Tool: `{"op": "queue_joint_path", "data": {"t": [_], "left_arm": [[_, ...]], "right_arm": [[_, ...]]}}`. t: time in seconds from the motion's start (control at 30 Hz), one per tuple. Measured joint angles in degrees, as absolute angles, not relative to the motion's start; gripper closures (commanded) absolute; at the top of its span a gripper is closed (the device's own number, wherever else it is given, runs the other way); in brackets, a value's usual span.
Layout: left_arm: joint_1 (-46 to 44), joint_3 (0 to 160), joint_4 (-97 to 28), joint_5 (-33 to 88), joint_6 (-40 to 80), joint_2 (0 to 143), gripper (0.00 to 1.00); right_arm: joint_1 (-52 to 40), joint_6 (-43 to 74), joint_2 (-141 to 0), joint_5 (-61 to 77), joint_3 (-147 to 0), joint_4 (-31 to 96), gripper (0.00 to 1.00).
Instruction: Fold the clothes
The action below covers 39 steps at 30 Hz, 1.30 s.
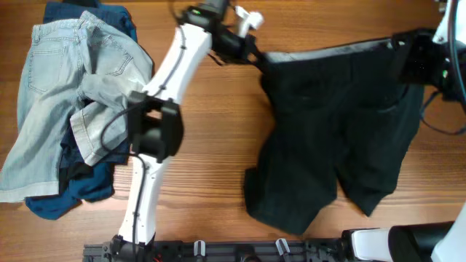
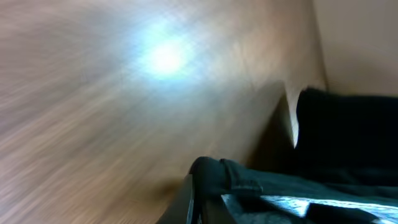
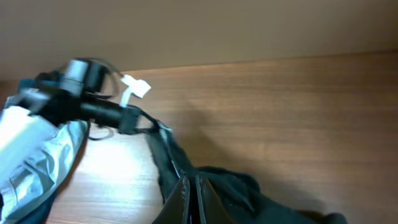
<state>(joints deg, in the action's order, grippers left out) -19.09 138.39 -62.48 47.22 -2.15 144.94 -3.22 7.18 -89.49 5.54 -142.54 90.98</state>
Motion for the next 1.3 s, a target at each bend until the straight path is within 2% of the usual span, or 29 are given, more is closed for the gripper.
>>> {"op": "queue_joint_path", "data": {"t": [0.2, 0.4, 0.6, 0.73, 1.0, 1.17, 1.3], "left_arm": [[-11.09, 138.3, -64.31, 42.83, -0.97, 130.74, 0.96], [-11.09, 138.34, -65.49, 33.04, -0.95, 107.35, 0.96], [-11.14, 138.5, -71.24, 20.82, -0.95, 90.94, 0.96], [-11.14, 138.5, -75.11, 14.57, -0.95, 84.23, 0.96], [-11.2, 138.5, -77.01, 13.15, 1.52, 73.56, 0.96], [-11.25, 138.56, -77.78, 13.34, 2.81, 69.78, 0.96], [-11.25, 138.63, -78.48, 13.23, 4.12, 72.42, 0.96]], "right_arm": [[-3.22, 6.42, -90.91, 5.56, -142.54, 88.12, 0.96], [-3.22, 6.11, -90.87, 5.56, -142.54, 87.74, 0.96], [-3.22, 6.59, -87.42, 3.46, -142.54, 87.05, 0.96], [-3.22, 7.92, -80.68, 0.54, -142.56, 86.91, 0.96], [-3.25, 10.9, -67.18, -0.49, -143.22, 86.7, 0.96], [-3.25, 11.42, -66.04, -0.45, -143.41, 86.06, 0.96], [-3.22, 11.53, -67.68, -0.23, -143.41, 83.59, 0.96]]}}
